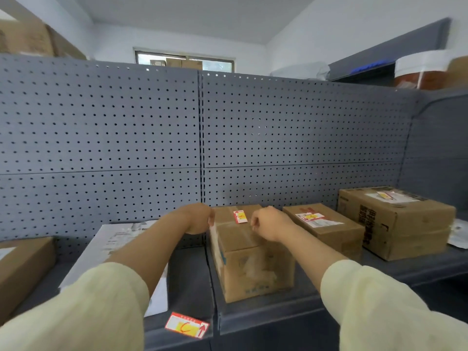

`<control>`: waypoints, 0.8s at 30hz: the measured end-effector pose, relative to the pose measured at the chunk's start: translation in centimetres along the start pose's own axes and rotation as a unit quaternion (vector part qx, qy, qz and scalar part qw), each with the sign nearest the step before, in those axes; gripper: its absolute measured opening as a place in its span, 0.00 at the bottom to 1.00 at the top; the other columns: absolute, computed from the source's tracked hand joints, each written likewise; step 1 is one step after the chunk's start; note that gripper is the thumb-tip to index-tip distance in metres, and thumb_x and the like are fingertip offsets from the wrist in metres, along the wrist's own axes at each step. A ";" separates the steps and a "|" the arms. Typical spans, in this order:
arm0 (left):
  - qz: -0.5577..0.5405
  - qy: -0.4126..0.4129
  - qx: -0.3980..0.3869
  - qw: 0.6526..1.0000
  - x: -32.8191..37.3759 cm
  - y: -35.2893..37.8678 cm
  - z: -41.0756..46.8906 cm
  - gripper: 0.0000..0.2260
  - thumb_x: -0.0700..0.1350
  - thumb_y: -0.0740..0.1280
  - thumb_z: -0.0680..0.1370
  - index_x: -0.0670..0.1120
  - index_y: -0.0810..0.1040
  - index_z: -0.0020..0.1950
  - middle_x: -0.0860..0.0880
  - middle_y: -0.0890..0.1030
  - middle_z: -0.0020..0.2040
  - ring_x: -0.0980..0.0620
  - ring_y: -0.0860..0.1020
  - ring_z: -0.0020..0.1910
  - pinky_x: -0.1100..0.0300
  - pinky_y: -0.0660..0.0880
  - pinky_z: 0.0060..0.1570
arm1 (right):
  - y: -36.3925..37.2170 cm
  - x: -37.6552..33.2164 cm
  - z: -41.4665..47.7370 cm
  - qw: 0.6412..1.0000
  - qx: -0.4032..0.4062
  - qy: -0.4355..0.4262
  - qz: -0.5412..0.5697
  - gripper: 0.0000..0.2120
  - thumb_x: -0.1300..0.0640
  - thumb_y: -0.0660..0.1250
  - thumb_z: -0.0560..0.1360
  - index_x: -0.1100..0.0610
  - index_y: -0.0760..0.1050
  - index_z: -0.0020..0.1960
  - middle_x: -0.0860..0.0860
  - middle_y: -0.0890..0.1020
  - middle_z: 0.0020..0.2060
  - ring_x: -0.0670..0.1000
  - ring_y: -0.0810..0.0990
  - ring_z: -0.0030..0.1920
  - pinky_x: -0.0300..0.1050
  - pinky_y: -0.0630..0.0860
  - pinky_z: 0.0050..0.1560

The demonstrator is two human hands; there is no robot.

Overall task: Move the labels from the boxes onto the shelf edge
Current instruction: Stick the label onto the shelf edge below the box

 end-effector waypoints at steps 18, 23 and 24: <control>-0.016 -0.069 -0.019 0.997 -3.8 1.2 6.8 0.18 0.36 0.58 0.78 0.50 0.77 0.64 0.45 0.75 0.67 0.43 0.75 0.65 0.48 0.72 0.65 | 2.6 -1.0 11.7 0.949 -0.091 -0.203 -0.224 0.23 0.68 0.68 0.73 0.53 0.73 0.65 0.56 0.74 0.62 0.57 0.73 0.62 0.51 0.74 0.56; -0.025 -0.073 -0.026 0.997 -4.9 1.4 8.1 0.18 0.37 0.59 0.78 0.51 0.77 0.64 0.45 0.75 0.67 0.42 0.75 0.64 0.45 0.73 0.64 | 3.9 -1.8 14.5 0.937 -0.116 -0.222 -0.244 0.22 0.68 0.67 0.72 0.52 0.74 0.63 0.56 0.73 0.61 0.59 0.77 0.56 0.53 0.76 0.58; -0.028 -0.073 -0.025 0.997 -5.0 1.4 8.2 0.18 0.36 0.58 0.78 0.50 0.77 0.65 0.45 0.75 0.67 0.42 0.75 0.65 0.45 0.73 0.65 | 3.9 -2.0 14.9 0.934 -0.124 -0.221 -0.252 0.21 0.67 0.68 0.72 0.53 0.75 0.62 0.56 0.73 0.60 0.58 0.78 0.54 0.53 0.77 0.56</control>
Point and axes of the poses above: each hand's wrist, its own z-axis towards the middle knuckle, its own y-axis out of the palm, x = y × z, the point moved 4 cm from there along z, towards the middle knuckle
